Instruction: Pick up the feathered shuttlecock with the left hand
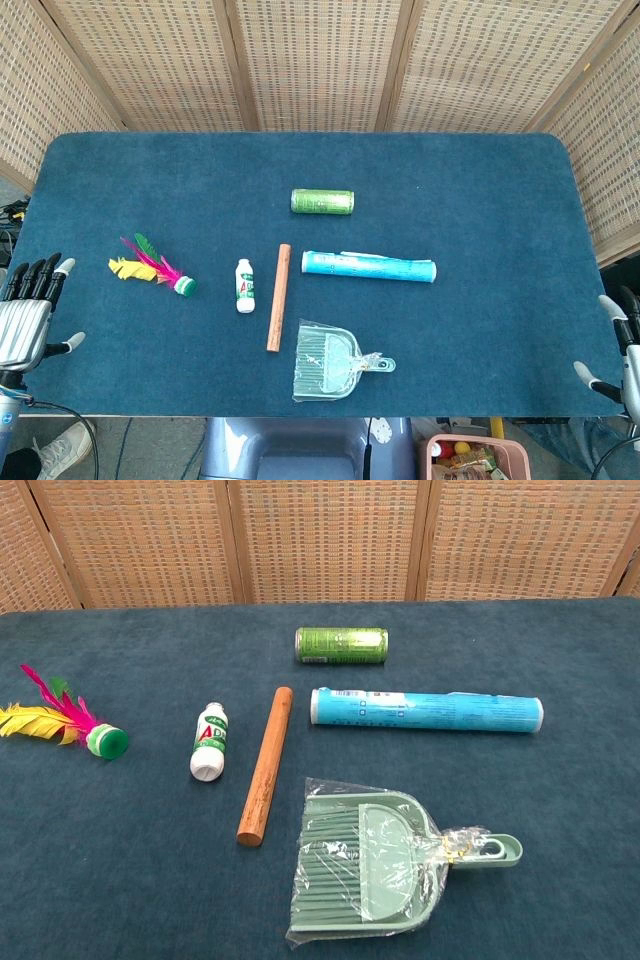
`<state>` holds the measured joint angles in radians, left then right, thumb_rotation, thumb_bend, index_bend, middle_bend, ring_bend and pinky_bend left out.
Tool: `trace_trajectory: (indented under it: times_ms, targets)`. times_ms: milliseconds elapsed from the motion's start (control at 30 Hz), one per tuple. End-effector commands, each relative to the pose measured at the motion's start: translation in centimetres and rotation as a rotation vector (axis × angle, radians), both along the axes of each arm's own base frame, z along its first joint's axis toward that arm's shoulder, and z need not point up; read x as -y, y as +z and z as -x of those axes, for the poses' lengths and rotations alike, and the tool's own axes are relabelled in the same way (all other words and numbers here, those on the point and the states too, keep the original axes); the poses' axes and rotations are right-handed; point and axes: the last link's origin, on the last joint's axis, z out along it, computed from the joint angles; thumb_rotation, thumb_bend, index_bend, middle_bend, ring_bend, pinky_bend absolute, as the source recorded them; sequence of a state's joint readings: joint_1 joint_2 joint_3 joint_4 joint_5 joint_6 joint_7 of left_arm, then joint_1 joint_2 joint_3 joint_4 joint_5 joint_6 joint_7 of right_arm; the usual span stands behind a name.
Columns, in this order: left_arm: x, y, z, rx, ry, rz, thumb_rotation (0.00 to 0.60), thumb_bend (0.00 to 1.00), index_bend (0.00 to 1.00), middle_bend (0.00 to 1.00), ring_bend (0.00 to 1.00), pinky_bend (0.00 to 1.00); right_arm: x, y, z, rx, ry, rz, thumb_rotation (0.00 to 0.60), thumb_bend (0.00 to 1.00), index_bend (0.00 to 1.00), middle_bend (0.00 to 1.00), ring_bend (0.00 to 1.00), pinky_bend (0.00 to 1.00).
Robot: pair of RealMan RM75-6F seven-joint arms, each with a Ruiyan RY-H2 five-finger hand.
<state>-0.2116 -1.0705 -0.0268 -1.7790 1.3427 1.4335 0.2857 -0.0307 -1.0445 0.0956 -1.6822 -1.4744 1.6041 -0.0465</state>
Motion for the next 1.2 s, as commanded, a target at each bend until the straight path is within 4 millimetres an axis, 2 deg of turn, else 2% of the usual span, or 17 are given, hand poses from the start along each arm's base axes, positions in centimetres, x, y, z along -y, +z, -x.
trace_trajectory:
  times_ms: [33, 233, 333, 400, 600, 767, 933, 1067, 1200]
  targets:
    - [0.0, 0.0, 0.1, 0.003, 0.002, 0.0, 0.6, 0.0, 0.0, 0.0, 0.0, 0.0, 0.0, 0.0, 0.0, 0.0, 0.001, 0.001, 0.6, 0.0, 0.0, 0.0, 0.0, 0.0]
    - [-0.6, 0.1, 0.4, 0.006, 0.012, 0.004, 0.6, 0.0, 0.0, 0.0, 0.0, 0.0, -0.1, 0.0, -0.2, -0.005, 0.006, 0.002, 0.6, 0.0, 0.0, 0.0, 0.0, 0.0]
    - [-2.3, -0.2, 0.7, -0.002, 0.019, 0.024, 0.6, 0.0, 0.0, 0.0, 0.0, 0.0, -0.1, -0.2, -0.3, -0.011, 0.012, -0.003, 0.6, 0.0, 0.0, 0.0, 0.0, 0.0]
    - [-4.1, -0.7, 1.0, -0.007, 0.029, 0.046, 0.6, 0.0, 0.0, 0.0, 0.0, 0.0, -0.1, -0.3, -0.3, -0.016, 0.01, -0.009, 0.6, 0.0, 0.0, 0.0, 0.0, 0.0]
    - [-12.6, -2.5, 1.6, -0.086, 0.008, 0.12, 0.6, 0.1, 0.0, 0.0, 0.0, 0.0, 0.7, -0.8, 0.0, -0.034, -0.018, -0.013, 0.6, 0.0, 0.0, 0.0, 0.0, 0.0]
    - [-17.9, -4.6, 1.6, -0.068, 0.011, 0.195, 0.6, 0.19, 0.2, 0.0, 0.0, 0.0, 1.2, -1.0, 0.4, -0.047, -0.049, -0.01, 0.6, 0.0, 0.0, 0.0, 0.0, 0.0]
    - [-20.3, -5.8, 1.9, -0.118, 0.035, 0.24, 0.6, 0.28, 0.28, 0.0, 0.0, 0.0, 1.4, -1.0, 1.0, -0.054, -0.084, -0.008, 0.6, 0.0, 0.0, 0.0, 0.0, 0.0]
    - [-21.1, -5.9, 2.5, -0.163, 0.058, 0.26, 0.6, 0.33, 0.39, 0.0, 0.0, 0.0, 1.5, -0.8, 1.4, -0.048, -0.107, 0.002, 0.6, 0.0, 0.0, 0.0, 0.0, 0.0]
    - [-21.6, -6.1, 2.8, -0.16, 0.087, 0.286, 0.6, 0.36, 0.41, 0.0, 0.0, 0.0, 1.6, -0.6, 1.7, -0.045, -0.117, 0.012, 0.6, 0.0, 0.0, 0.0, 0.0, 0.0]
